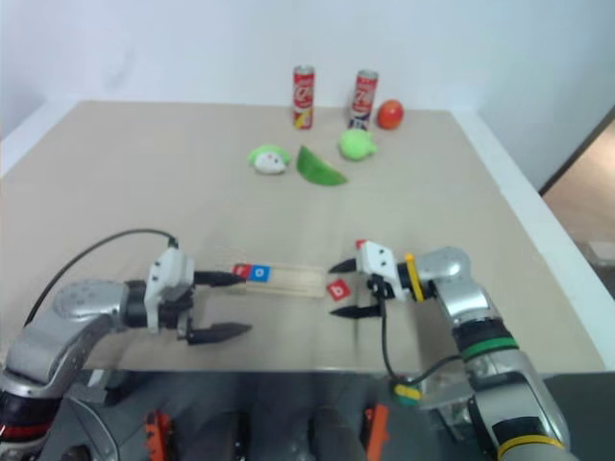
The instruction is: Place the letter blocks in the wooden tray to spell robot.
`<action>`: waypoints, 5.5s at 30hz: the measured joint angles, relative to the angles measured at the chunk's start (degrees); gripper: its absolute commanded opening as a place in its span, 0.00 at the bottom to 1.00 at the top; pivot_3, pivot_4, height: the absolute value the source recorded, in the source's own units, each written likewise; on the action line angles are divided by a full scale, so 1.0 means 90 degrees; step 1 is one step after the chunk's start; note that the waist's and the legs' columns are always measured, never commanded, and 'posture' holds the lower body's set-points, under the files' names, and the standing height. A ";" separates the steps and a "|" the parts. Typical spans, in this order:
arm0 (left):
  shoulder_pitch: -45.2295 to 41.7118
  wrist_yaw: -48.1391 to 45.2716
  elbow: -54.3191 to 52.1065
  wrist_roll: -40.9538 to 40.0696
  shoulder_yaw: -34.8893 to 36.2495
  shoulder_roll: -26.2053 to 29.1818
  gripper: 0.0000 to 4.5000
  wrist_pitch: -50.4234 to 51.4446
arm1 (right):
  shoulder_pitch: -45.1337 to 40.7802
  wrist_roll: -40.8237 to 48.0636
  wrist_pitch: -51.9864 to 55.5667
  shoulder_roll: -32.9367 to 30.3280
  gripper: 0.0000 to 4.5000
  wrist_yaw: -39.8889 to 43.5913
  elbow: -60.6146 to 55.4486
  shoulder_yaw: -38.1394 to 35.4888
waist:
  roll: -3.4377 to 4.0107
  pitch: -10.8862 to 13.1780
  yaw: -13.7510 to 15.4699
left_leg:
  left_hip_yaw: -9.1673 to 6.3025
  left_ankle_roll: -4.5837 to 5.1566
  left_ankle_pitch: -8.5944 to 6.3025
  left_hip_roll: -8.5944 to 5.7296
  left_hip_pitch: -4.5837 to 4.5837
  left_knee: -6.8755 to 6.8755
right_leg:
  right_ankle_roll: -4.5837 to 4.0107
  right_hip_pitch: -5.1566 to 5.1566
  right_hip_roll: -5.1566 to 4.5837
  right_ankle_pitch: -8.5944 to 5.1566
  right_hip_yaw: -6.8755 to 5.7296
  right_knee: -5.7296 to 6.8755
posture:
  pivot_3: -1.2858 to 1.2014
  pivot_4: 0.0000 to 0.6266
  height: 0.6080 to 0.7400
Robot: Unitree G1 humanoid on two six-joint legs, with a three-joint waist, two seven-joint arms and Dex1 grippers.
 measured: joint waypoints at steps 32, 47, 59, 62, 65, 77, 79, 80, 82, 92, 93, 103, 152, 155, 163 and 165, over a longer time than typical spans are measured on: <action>0.0354 0.0731 -0.0400 -0.0113 -0.0135 -0.0019 1.00 -0.0078 | 0.1147 0.0582 0.1666 -0.0239 0.58 -0.0730 -0.1587 -0.0375 | -0.0001 -0.0001 -0.0003 | 0.0017 0.0000 0.0001 -0.0009 0.0020 -0.0007 | -0.0011 0.0010 -0.0012 -0.0010 0.0014 -0.0005 | 0.52 0.24 1.00; 0.0812 0.1107 -0.0364 0.0298 -0.0171 -0.0205 1.00 -0.1080 | 0.1338 0.0681 0.1978 -0.0499 0.26 -0.0672 -0.2064 -0.0500 | 0.0008 0.0006 -0.0017 | 0.0022 -0.0002 -0.0002 -0.0007 0.0021 -0.0014 | -0.0013 0.0002 -0.0016 -0.0013 0.0025 -0.0009 | 0.52 0.24 1.00; 0.1301 0.2666 -0.0149 0.0633 0.0377 -0.0976 1.00 -0.1250 | -0.0609 0.0245 0.3159 0.0991 0.26 -0.1790 -0.1994 0.0247 | 0.0011 0.0029 0.0000 | 0.0006 -0.0011 -0.0007 0.0003 -0.0038 -0.0043 | -0.0008 -0.0052 0.0004 -0.0003 0.0011 -0.0010 | 0.52 0.24 1.00; 0.1348 0.2779 -0.0175 0.0640 0.0375 -0.0988 1.00 -0.1250 | -0.0557 0.0036 0.3055 0.1103 0.26 -0.1828 -0.1907 0.0493 | 0.0011 0.0029 0.0013 | 0.0004 -0.0014 -0.0010 -0.0018 -0.0065 -0.0040 | -0.0018 -0.0070 -0.0017 0.0005 0.0006 -0.0010 | 0.52 0.24 1.00; 0.1387 0.2851 -0.0219 0.0642 0.0367 -0.0991 1.00 -0.1249 | -0.0520 -0.0109 0.2949 0.1188 0.26 -0.1847 -0.1670 0.0588 | 0.0011 0.0029 0.0006 | 0.0009 -0.0016 -0.0011 -0.0032 -0.0067 -0.0037 | -0.0004 -0.0070 -0.0028 0.0006 0.0014 -0.0015 | 0.52 0.24 1.00; 0.1600 0.2869 -0.0364 0.0782 0.0220 -0.0989 1.00 -0.1325 | -0.0660 -0.0361 0.2530 0.1459 0.26 -0.1885 -0.1054 0.0697 | 0.0011 0.0029 -0.0005 | 0.0015 -0.0011 -0.0006 -0.0008 -0.0051 -0.0017 | 0.0013 -0.0061 -0.0016 0.0013 -0.0003 -0.0015 | 0.52 0.24 1.00; 0.1600 0.2871 -0.0365 0.0808 0.0208 -0.0989 1.00 -0.1326 | -0.0705 -0.0377 0.2422 0.1502 0.26 -0.1891 -0.0927 0.0696 | 0.0011 0.0029 -0.0005 | 0.0016 -0.0011 -0.0006 -0.0006 -0.0049 -0.0017 | 0.0013 -0.0059 -0.0014 0.0013 -0.0002 -0.0015 | 0.52 0.24 1.00; 0.1600 0.2869 -0.0366 0.0816 0.0192 -0.0989 1.00 -0.1326 | -0.0716 -0.0378 0.2388 0.1513 0.26 -0.1893 -0.0888 0.0693 | 0.0011 0.0029 -0.0005 | 0.0016 -0.0011 -0.0006 -0.0006 -0.0049 -0.0017 | 0.0012 -0.0059 -0.0014 0.0013 -0.0002 -0.0015 | 0.52 0.24 1.00; 0.1602 0.2860 -0.0368 0.0825 0.0160 -0.0989 1.00 -0.1326 | -0.0765 -0.0378 0.2378 0.1533 0.51 -0.1892 -0.0811 0.0692 | 0.0011 0.0029 -0.0005 | 0.0016 -0.0011 -0.0006 -0.0005 -0.0048 -0.0017 | 0.0012 -0.0059 -0.0014 0.0014 -0.0002 -0.0015 | 0.52 0.24 1.00; 0.1671 0.2809 -0.0397 0.0880 0.0157 -0.0936 1.00 -0.1343 | -0.0772 -0.0335 0.2605 0.1536 0.99 -0.1906 -0.0854 0.0651 | 0.0011 0.0029 -0.0004 | 0.0016 -0.0012 -0.0006 -0.0003 -0.0049 -0.0018 | 0.0012 -0.0060 -0.0014 0.0013 -0.0002 -0.0015 | 0.52 0.24 1.00; 0.1673 0.2805 -0.0397 0.0882 0.0157 -0.0931 1.00 -0.1355 | -0.0764 -0.0302 0.2703 0.1537 0.99 -0.1919 -0.0900 0.0639 | 0.0011 0.0029 -0.0004 | 0.0017 -0.0012 -0.0006 -0.0003 -0.0050 -0.0018 | 0.0012 -0.0060 -0.0014 0.0013 -0.0002 -0.0015 | 0.52 0.24 1.00; 0.1670 0.2685 -0.0398 0.0802 0.0162 -0.0931 1.00 -0.1455 | -0.0355 0.0452 0.3934 0.2112 0.32 -0.3461 -0.1746 -0.0648 | 0.0010 0.0028 -0.0005 | 0.0013 -0.0012 -0.0007 -0.0002 -0.0054 -0.0023 | 0.0011 -0.0063 -0.0011 0.0011 0.0000 -0.0015 | 0.52 0.24 1.00; 0.1203 0.2282 -0.0532 0.1053 -0.0484 -0.0760 1.00 -0.1633 | 0.0745 -0.0503 0.5069 0.2536 0.98 -0.7712 -0.3909 -0.1534 | 0.0017 0.0029 -0.0043 | 0.0020 -0.0013 -0.0007 -0.0003 -0.0077 -0.0025 | 0.0024 -0.0090 -0.0002 0.0009 0.0029 -0.0012 | 0.52 0.24 1.00; 0.1201 0.2291 -0.0533 0.1146 -0.0608 -0.0763 1.00 -0.1640 | 0.1127 -0.0712 0.5101 0.2709 0.98 -0.8312 -0.4065 -0.1627 | 0.0018 0.0029 -0.0036 | 0.0026 -0.0013 -0.0007 -0.0018 -0.0078 -0.0021 | 0.0034 -0.0088 -0.0017 0.0008 0.0033 -0.0013 | 0.52 0.24 1.00; 0.1054 0.2371 -0.0532 0.1125 -0.0619 -0.0944 1.00 -0.1637 | 0.1679 -0.0563 0.5340 0.3314 0.98 -0.8875 -0.4194 -0.2068 | 0.0020 0.0026 -0.0044 | 0.0027 -0.0011 -0.0006 -0.0010 -0.0075 -0.0021 | 0.0034 -0.0089 -0.0008 0.0013 0.0034 -0.0014 | 0.52 0.24 1.00; 0.1049 0.2363 -0.0523 0.1127 -0.0619 -0.0942 1.00 -0.1634 | 0.1645 -0.0530 0.5326 0.3458 0.98 -0.9000 -0.4158 -0.2214 | 0.0019 0.0026 -0.0045 | 0.0025 -0.0011 -0.0006 -0.0006 -0.0074 -0.0021 | 0.0031 -0.0088 -0.0004 0.0014 0.0032 -0.0014 | 0.52 0.24 1.00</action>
